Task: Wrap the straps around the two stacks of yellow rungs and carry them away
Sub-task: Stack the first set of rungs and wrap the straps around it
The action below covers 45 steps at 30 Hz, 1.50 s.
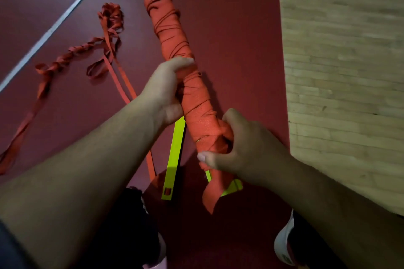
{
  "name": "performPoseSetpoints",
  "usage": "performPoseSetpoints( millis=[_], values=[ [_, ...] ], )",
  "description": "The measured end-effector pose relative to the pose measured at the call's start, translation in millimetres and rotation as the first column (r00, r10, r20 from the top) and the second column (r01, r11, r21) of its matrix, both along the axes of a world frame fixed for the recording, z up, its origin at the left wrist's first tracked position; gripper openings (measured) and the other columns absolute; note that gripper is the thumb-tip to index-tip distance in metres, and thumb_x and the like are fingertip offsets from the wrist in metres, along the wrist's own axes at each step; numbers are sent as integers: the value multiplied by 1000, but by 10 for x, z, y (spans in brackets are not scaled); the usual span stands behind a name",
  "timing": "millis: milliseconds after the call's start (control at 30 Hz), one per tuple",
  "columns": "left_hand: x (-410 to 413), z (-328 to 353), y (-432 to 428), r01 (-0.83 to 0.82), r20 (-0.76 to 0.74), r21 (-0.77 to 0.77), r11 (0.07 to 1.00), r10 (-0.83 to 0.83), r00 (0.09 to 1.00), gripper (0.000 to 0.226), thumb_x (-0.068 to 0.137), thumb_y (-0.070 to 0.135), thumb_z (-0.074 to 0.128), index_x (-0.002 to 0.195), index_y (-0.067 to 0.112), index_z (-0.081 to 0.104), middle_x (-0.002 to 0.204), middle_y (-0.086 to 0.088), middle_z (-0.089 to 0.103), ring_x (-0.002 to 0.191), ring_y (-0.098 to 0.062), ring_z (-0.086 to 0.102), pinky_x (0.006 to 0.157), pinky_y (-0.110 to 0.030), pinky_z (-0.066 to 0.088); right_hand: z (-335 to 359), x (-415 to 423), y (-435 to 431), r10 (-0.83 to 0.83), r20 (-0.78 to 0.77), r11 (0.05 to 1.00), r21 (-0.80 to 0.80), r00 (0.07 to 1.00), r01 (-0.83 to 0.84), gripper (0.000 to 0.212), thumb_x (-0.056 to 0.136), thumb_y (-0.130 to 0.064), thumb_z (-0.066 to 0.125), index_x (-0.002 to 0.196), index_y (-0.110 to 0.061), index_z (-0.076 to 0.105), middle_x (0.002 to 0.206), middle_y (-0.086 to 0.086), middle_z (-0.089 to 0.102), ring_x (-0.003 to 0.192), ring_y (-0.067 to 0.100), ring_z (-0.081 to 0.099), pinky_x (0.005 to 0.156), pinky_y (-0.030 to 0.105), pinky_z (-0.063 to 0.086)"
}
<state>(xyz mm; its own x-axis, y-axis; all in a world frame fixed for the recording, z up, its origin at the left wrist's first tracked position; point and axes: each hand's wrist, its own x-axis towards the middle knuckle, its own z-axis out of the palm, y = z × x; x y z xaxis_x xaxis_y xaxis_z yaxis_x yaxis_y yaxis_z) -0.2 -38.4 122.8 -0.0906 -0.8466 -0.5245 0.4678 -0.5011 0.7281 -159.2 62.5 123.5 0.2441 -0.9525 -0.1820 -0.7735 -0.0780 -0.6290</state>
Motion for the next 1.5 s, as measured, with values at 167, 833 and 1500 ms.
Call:
performPoseSetpoints(
  millis=[167, 833, 1500],
  values=[
    [36, -62, 17, 78, -121, -52, 996, -84, 989, 26, 91, 38, 56, 104, 15, 58, 88, -10, 61, 78, -23, 64, 93, -42, 51, 83, -113, -70, -102, 563, 972, 231, 820, -37, 48, 65, -38, 88, 85, -15, 50, 62, -14, 54, 55, -1, 48, 52, 19, 43],
    [-95, -245, 28, -99, 123, -64, 993, 106, 987, 30, 99, 28, 61, 117, 5, 57, 78, -7, 70, 64, -20, 69, 73, -44, 60, -43, -89, -58, 90, -186, 995, 52, 978, -82, 58, 68, -84, 54, 79, -29, 41, 73, -10, 52, 65, 9, 50, 58, 34, 35],
    [-180, -397, 43, -240, 227, -26, 970, 240, 944, 57, 82, 19, 82, 128, 3, 52, 95, -11, 67, 59, -17, 70, 55, -37, 57, -179, -118, -67, -77, -250, 996, 26, 965, 86, 37, 81, -32, 67, 117, -20, 66, 108, 4, 71, 103, 28, 65, 85, 37, 51]
  ],
)
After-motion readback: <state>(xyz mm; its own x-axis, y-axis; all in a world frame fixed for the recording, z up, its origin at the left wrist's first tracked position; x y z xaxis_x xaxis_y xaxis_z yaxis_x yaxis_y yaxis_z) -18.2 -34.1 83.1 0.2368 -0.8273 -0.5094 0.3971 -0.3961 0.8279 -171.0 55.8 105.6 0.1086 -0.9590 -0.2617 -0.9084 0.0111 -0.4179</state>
